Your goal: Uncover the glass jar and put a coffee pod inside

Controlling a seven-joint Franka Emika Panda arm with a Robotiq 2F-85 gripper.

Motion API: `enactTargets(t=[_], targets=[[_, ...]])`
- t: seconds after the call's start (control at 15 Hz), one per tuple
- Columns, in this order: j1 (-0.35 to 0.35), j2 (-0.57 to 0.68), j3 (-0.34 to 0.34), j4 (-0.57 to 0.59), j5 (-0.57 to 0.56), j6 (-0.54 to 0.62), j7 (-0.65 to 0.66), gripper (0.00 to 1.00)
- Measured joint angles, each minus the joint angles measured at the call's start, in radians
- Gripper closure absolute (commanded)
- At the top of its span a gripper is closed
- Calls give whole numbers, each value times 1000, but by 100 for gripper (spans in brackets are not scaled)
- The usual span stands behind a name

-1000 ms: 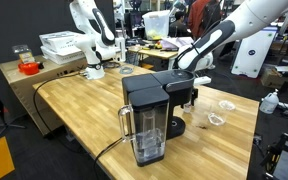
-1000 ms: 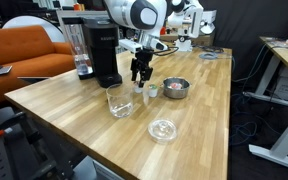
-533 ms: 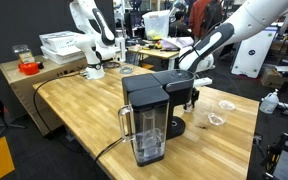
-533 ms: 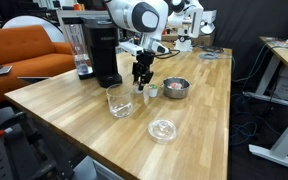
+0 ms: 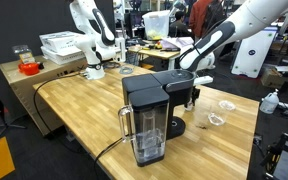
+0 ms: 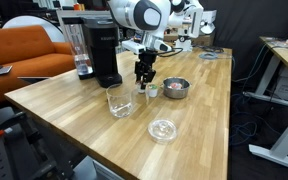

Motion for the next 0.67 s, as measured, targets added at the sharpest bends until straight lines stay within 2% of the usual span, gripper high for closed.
enactTargets(t=[0.33,0.67], targets=[[-13,-63,-6,-28,8,-2,-4,73],[-37,-170,-7,-135,17,-3,-11,73]])
